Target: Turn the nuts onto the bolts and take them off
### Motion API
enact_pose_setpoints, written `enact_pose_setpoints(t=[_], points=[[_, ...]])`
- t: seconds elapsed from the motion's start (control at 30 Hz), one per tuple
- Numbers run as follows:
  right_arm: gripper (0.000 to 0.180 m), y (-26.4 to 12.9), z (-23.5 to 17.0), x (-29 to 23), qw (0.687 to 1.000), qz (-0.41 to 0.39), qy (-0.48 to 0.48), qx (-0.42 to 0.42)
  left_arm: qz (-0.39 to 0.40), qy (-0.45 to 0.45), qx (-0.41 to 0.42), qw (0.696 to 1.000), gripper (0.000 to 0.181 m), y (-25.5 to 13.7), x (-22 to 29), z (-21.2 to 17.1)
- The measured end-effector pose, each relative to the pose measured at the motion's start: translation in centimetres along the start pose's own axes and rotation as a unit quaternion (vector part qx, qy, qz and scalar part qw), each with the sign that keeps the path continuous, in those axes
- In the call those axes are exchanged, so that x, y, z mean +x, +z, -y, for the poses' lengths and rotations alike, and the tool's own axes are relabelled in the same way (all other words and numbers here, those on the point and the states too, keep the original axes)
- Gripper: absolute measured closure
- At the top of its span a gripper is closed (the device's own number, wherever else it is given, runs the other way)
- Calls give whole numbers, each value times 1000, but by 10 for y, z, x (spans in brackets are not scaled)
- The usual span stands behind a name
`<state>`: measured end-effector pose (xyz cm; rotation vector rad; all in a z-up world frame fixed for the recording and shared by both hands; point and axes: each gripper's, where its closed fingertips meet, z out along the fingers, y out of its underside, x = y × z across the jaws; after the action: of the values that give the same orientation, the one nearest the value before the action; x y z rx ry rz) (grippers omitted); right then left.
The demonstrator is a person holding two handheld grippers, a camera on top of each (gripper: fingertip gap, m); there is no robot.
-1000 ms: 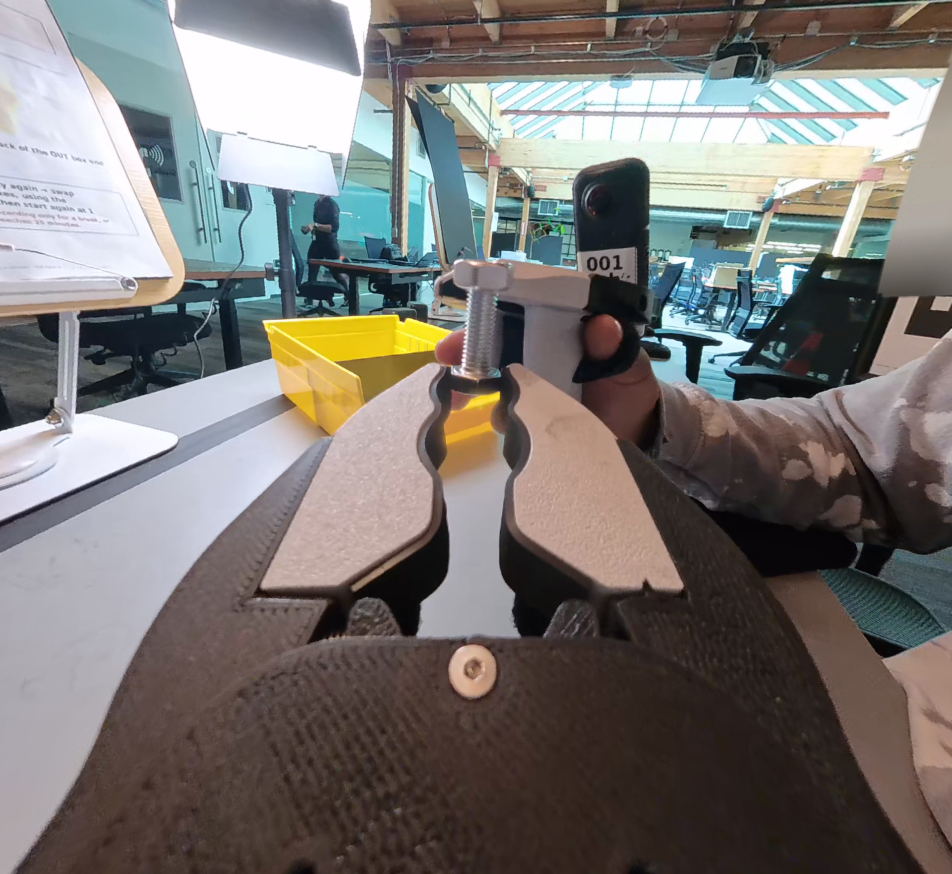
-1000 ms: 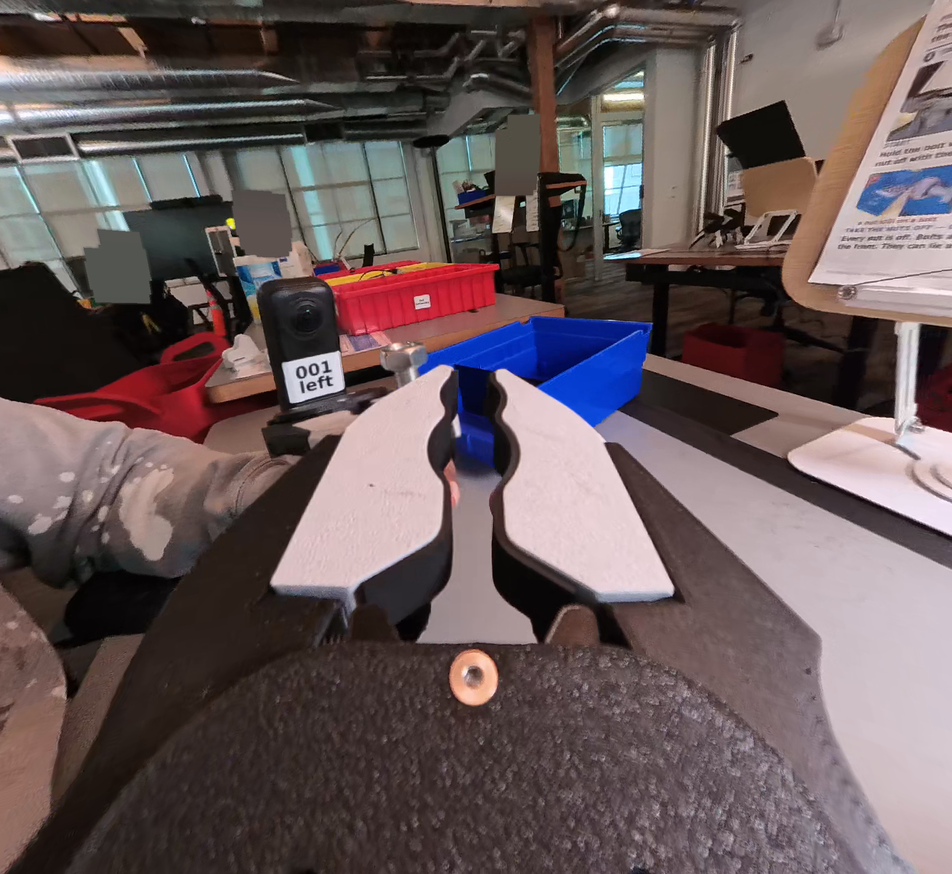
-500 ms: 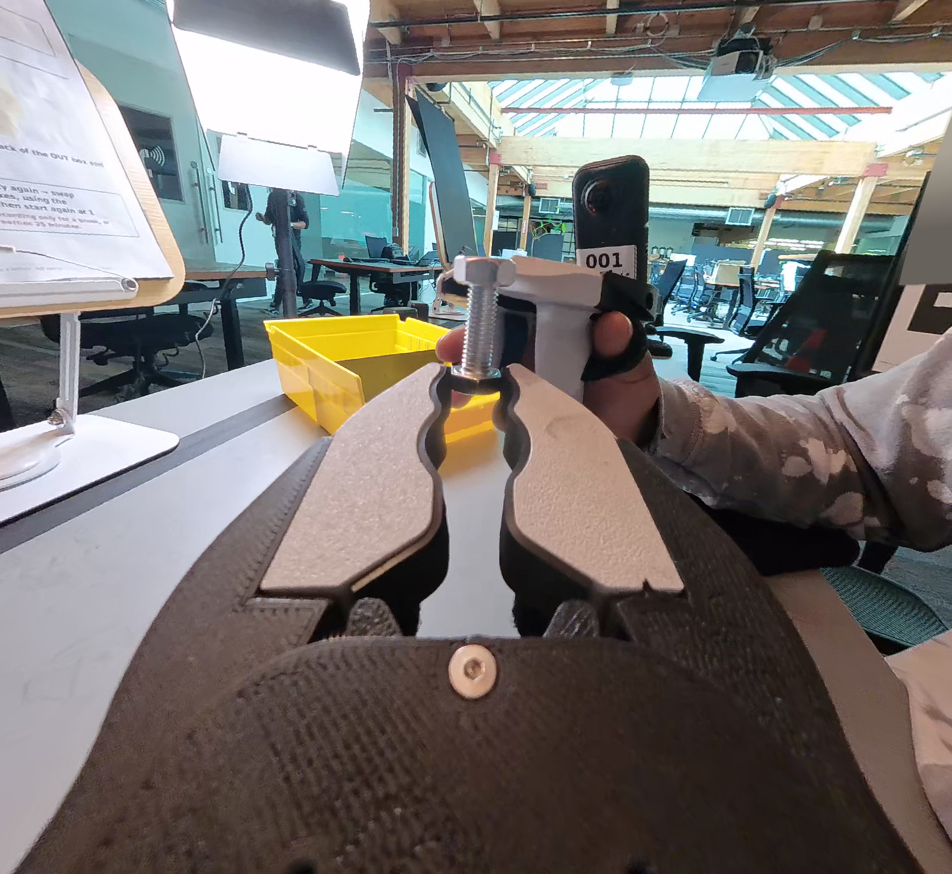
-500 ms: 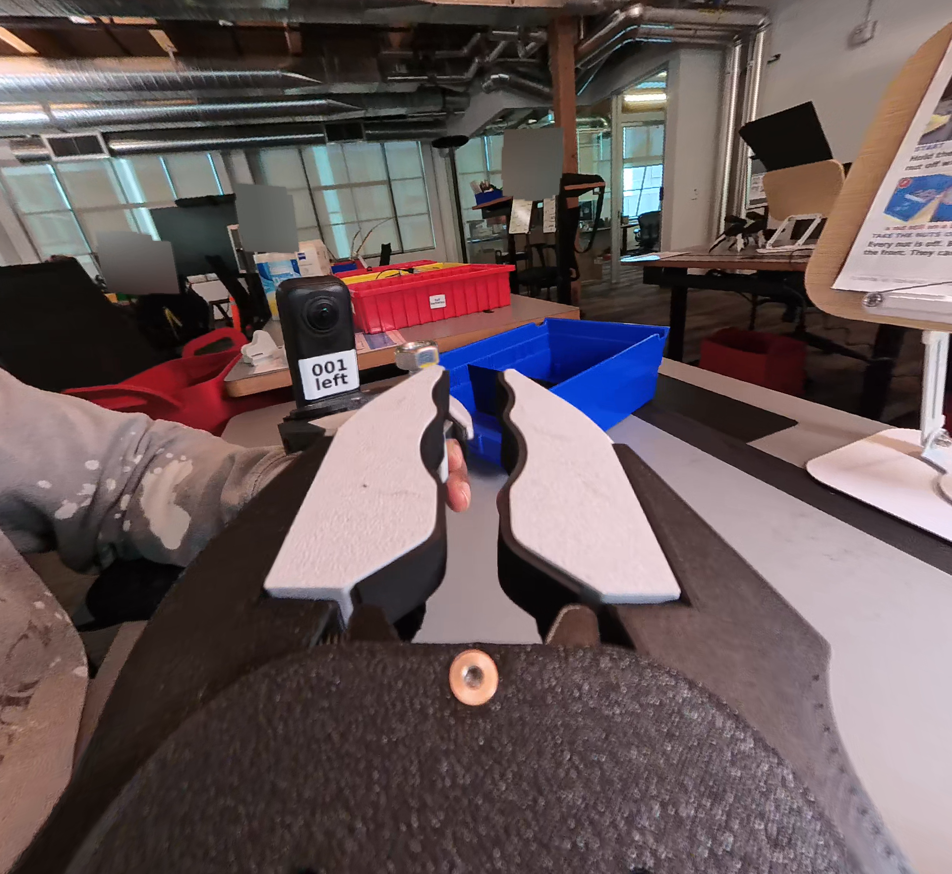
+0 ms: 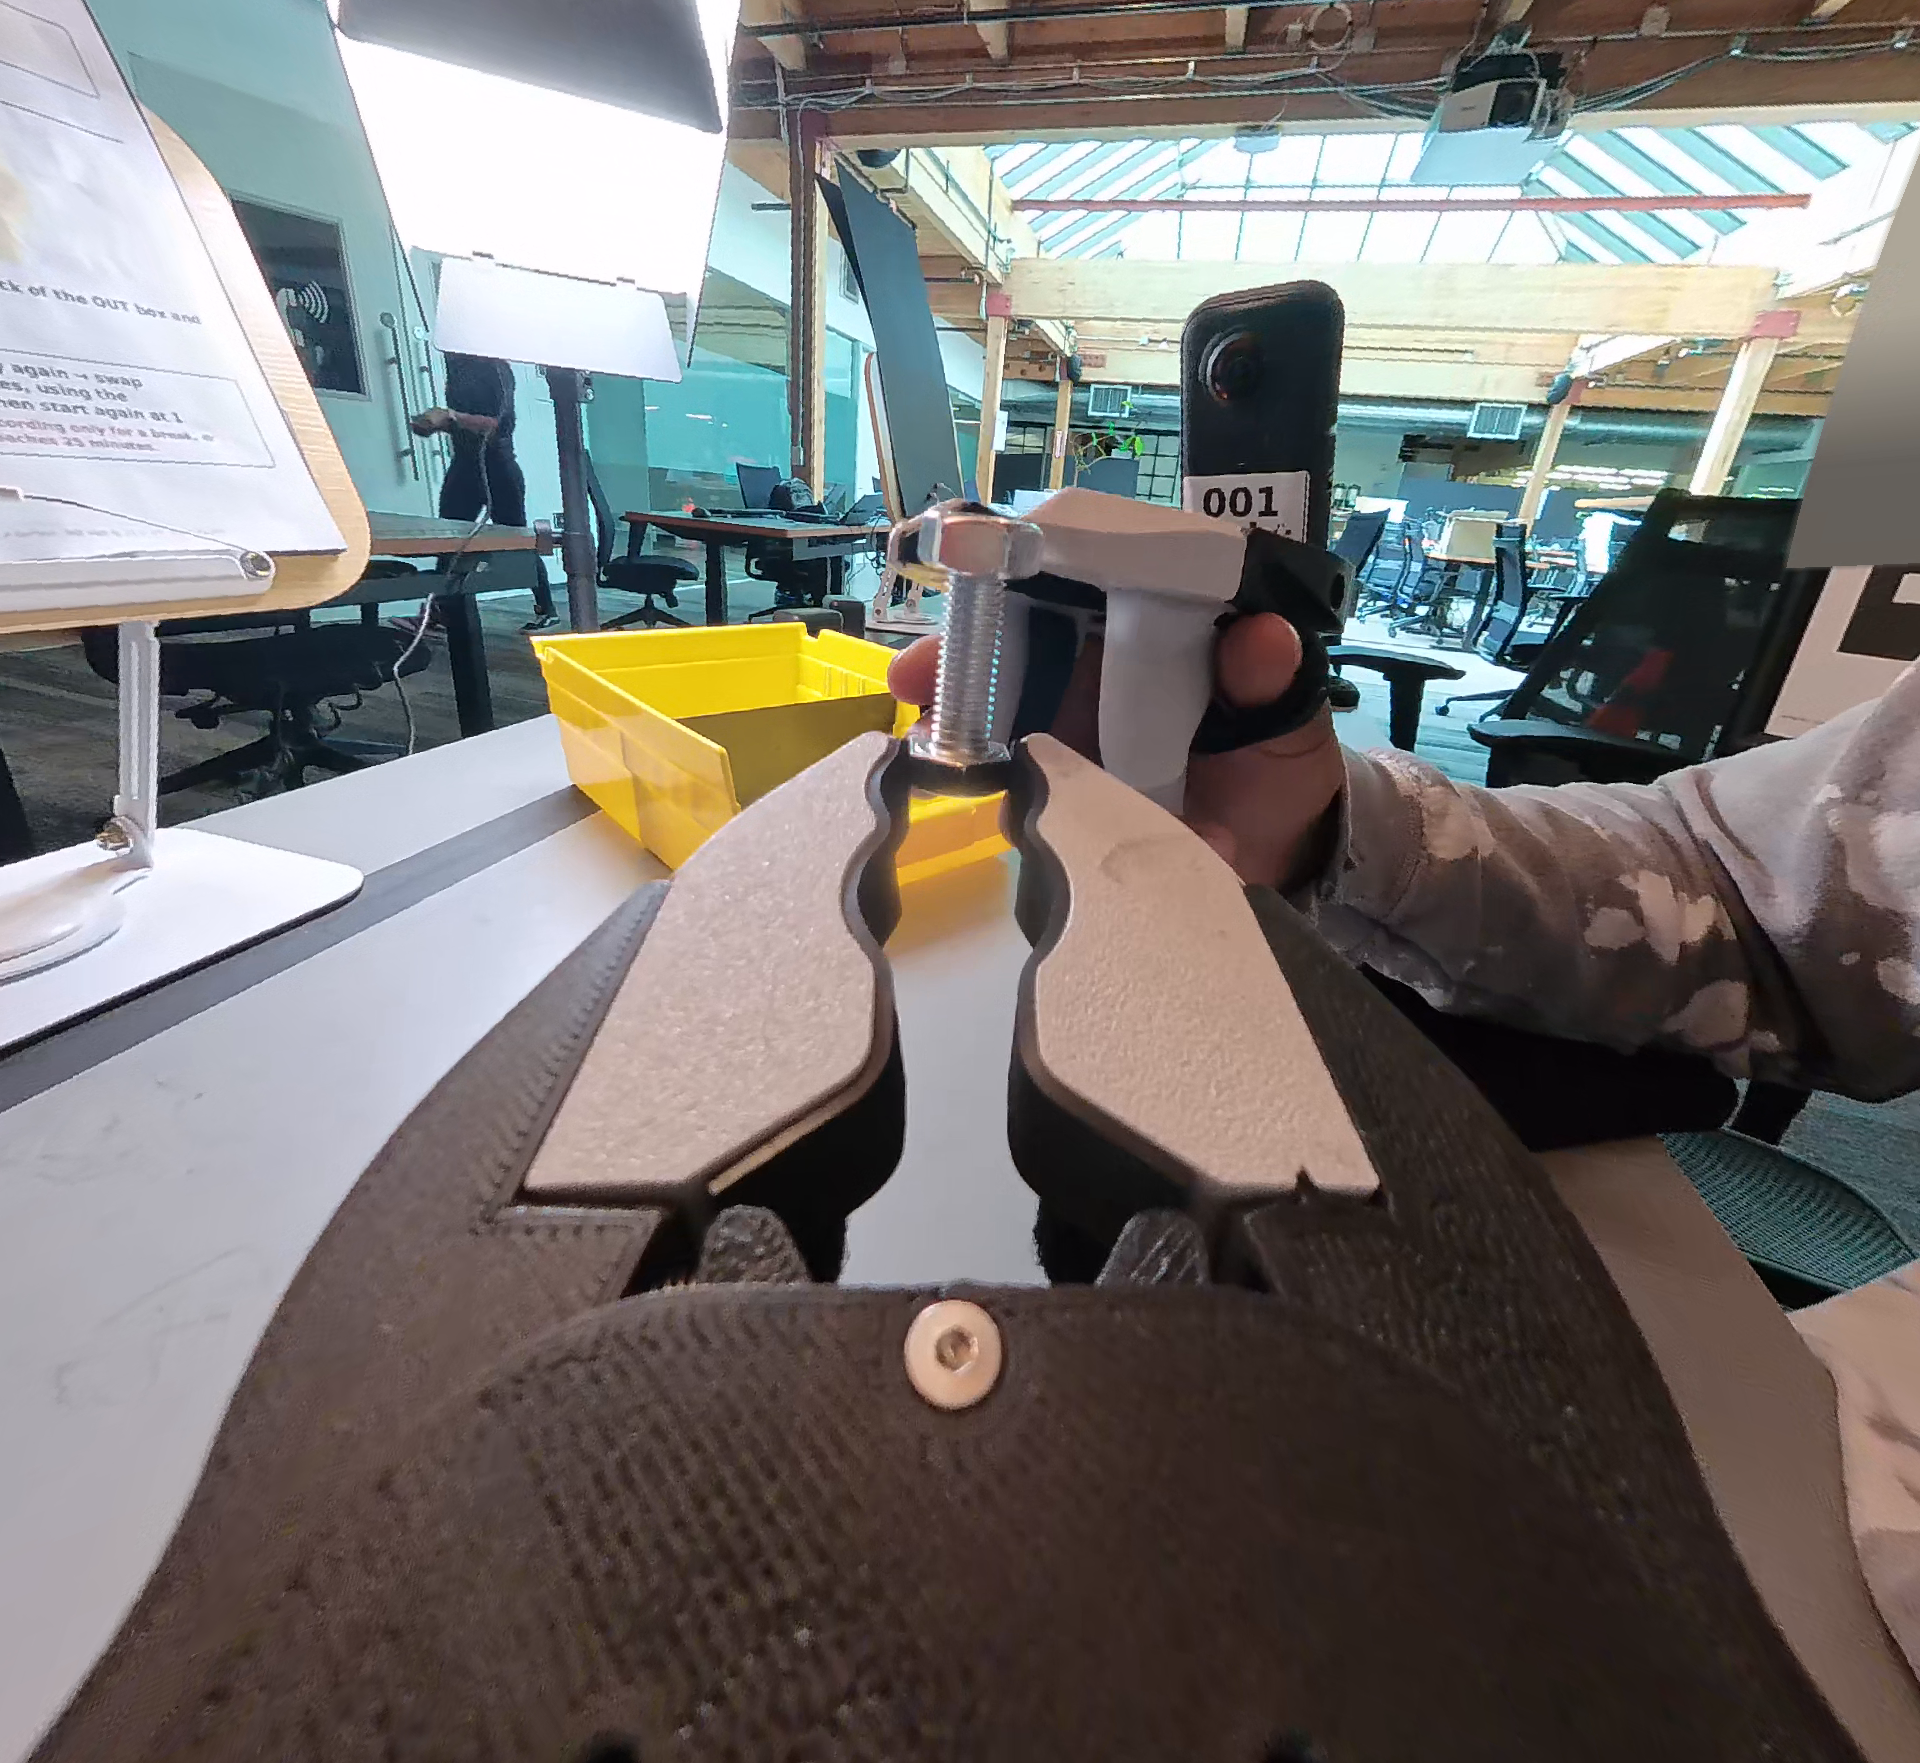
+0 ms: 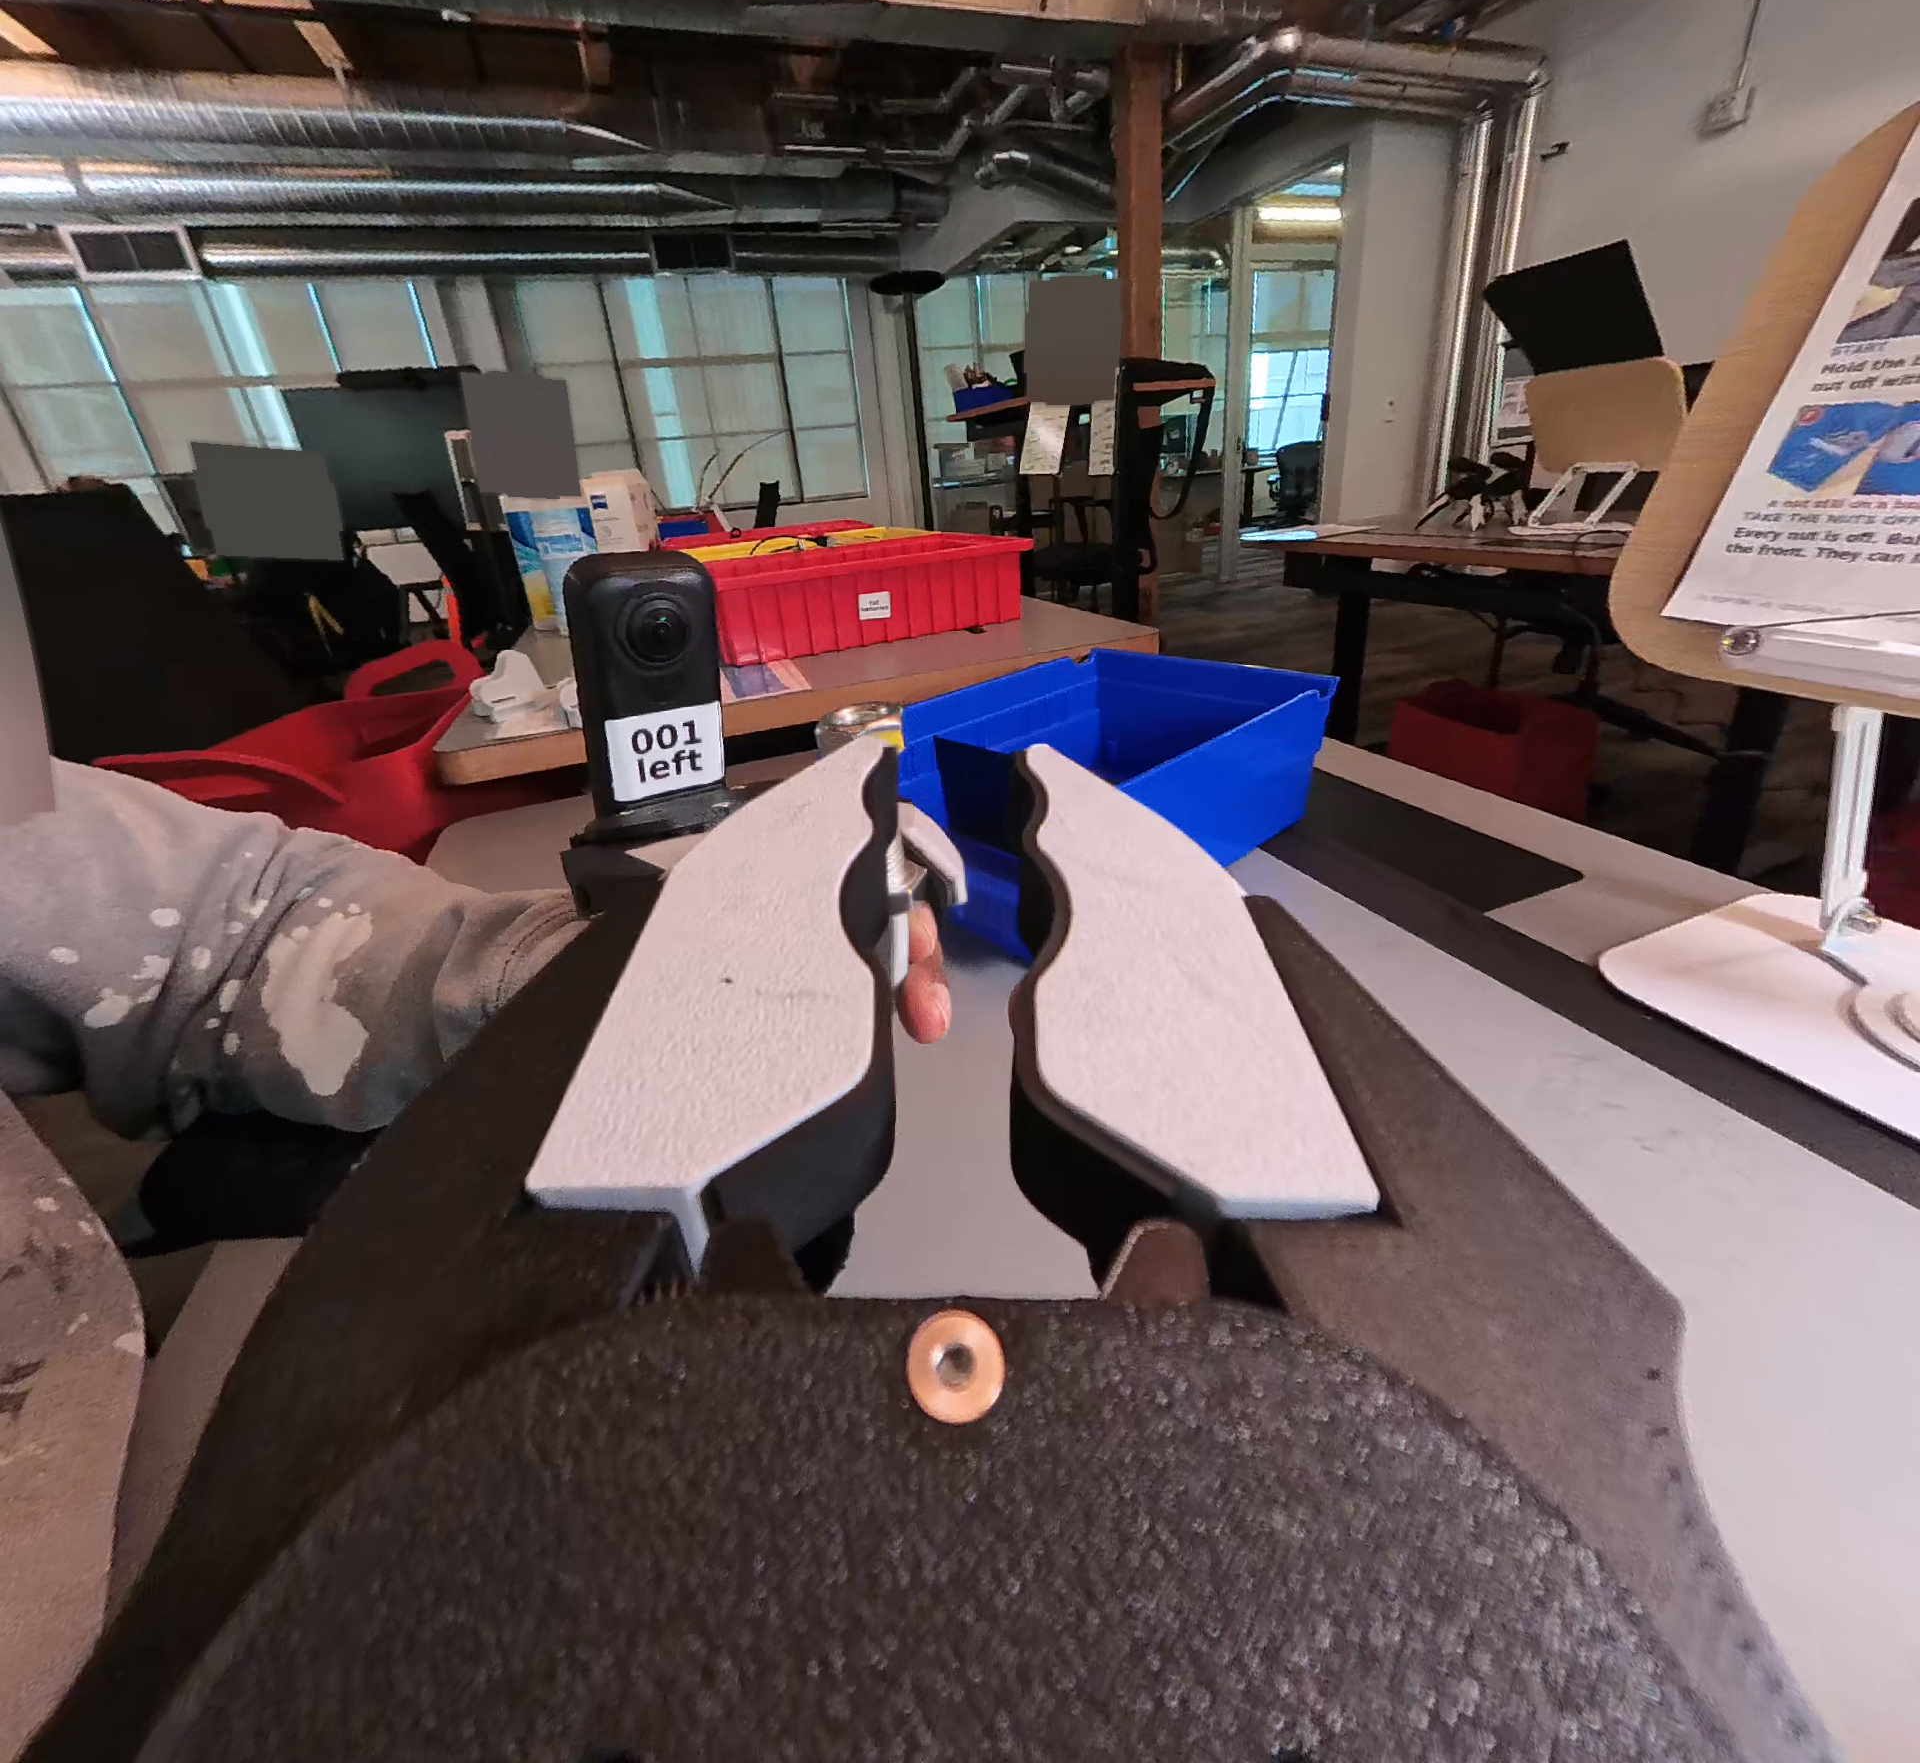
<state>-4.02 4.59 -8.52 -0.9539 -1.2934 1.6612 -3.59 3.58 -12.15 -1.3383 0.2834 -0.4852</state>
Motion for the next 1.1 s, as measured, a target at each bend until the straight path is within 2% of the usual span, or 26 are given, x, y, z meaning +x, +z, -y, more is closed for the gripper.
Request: enact_pose_setpoints(t=[0.23, 0.4, 0.6, 0.7, 0.8, 0.9, 0.97, 1.03, 1.1], points=[[154, 8, -8, -14, 1000, 16, -15, -19, -4, -1, -14, 1000, 162, 2, 2, -7], [159, 3, -3, -6, 1000, 3, -15, -10, -3, -3, 0, 1000, 162, 0, 1, -2], [156, 4, -4, -8, 1000, 9, -12, -12, -2, -2, -4, 1000, 162, 0, 0, -3], [139, 14, -31, 1, 998, 10, 29, -63, -3, 9, -14, 1000, 162, 3, -2, -12], [140, 9, -38, 15, 994, 33, 88, -47, 13, 2, -21, 1000, 162, 0, -13, -16], [141, 5, -38, 38, 997, -20, 53, -48, 42, 3, -15, 999, 162, -5, -27, -10], [144, 0, -22, 54, 997, -52, 53, -11, 73, 1, -13, 997, 162, -9, -38, -8], [146, -4, -15, 86, 991, -129, 31, -21, 91, -12, -3, 996, 162, -13, -46, -5], [149, -9, -12, 129, 972, -226, -2, -69, 104, -14, -1, 994, 162, -15, -52, -5]])
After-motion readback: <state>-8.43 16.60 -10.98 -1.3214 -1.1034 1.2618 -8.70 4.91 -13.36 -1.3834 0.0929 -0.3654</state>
